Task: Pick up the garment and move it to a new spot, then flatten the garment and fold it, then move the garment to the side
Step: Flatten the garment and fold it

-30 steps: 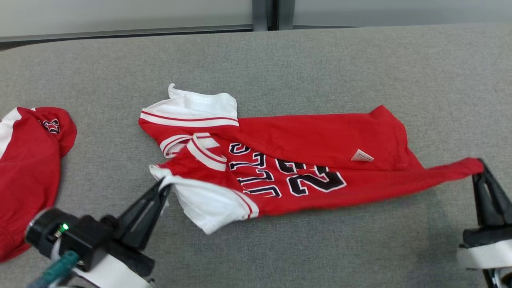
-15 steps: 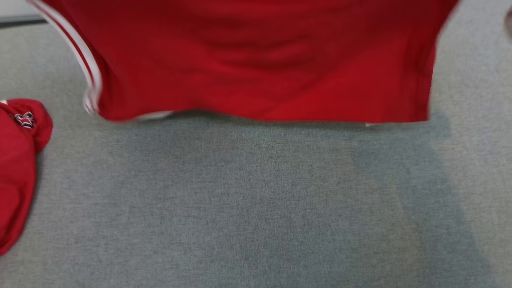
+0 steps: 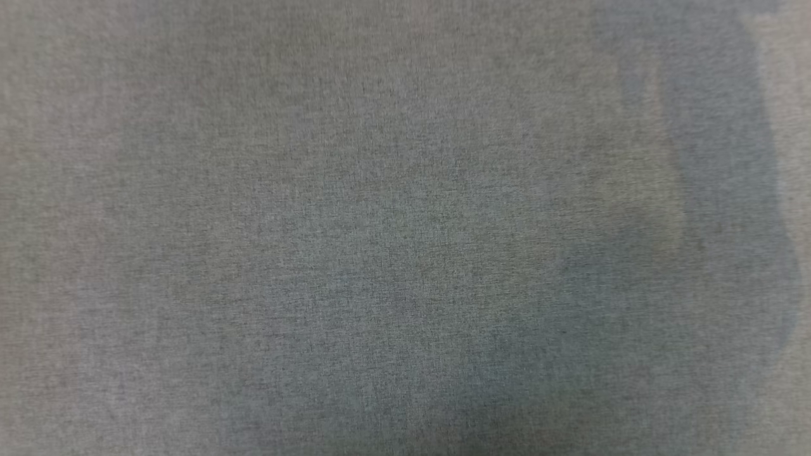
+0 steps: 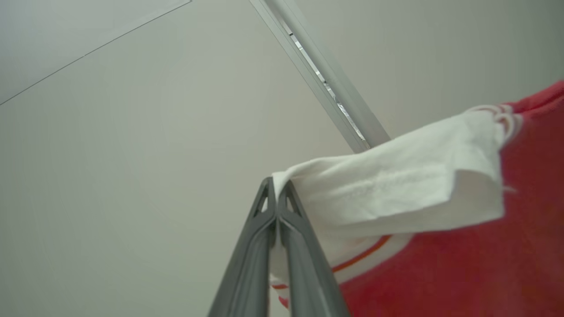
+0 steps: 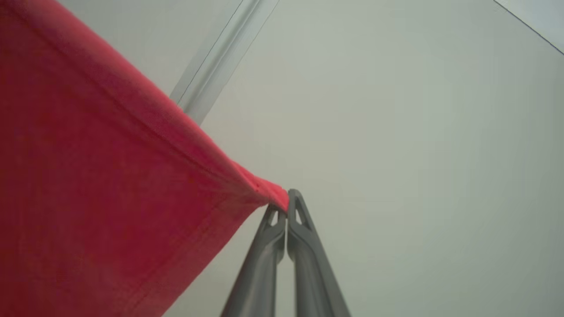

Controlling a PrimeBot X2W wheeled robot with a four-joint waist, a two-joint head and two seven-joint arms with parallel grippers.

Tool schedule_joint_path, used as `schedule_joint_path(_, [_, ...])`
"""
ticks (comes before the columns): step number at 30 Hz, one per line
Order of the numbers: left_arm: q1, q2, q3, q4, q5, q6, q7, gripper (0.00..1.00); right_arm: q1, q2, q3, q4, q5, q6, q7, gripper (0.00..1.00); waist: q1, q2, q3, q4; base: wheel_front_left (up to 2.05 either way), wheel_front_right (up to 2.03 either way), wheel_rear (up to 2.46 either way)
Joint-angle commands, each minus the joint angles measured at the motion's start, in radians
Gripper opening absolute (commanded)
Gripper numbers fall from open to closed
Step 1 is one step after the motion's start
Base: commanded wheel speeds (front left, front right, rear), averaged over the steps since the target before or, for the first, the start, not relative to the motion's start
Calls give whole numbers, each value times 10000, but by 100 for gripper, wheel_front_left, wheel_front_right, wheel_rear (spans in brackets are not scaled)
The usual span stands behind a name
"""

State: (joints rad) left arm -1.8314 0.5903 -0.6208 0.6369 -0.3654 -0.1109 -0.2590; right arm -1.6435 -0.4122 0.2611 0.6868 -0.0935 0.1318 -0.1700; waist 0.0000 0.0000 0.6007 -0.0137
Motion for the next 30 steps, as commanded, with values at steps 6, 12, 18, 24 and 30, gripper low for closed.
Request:
schedule_joint_path(6, [785,-313,671,-874,274,92,-42,0,-160,293,-708,576,-1433,-21,-627,0,0,0,872,386,0,0,0])
schedule_joint_path(12, [3342,-621,558,-1275,-298,-190,-56,0,1442,433,-1055,1336,-1879,-22,-905,0,0,0,695,724,0,0,0])
schedule_joint_path(18, [6969,-3,-975,-2436,-2269,-188,-59,0,4525,-43,-1150,804,-1339,-22,-966,0,0,0,-385,946,0,0,0])
schedule_joint_path(24, [10636,1086,-1899,-4344,-4667,-192,171,0,8685,-844,-1037,-981,-132,-24,-950,0,0,0,-1775,902,0,0,0])
schedule_joint_path(30, [13458,1956,-2535,-6083,-5779,290,645,0,12006,-1011,-1366,-2371,343,-24,-865,0,0,0,-2746,702,0,0,0])
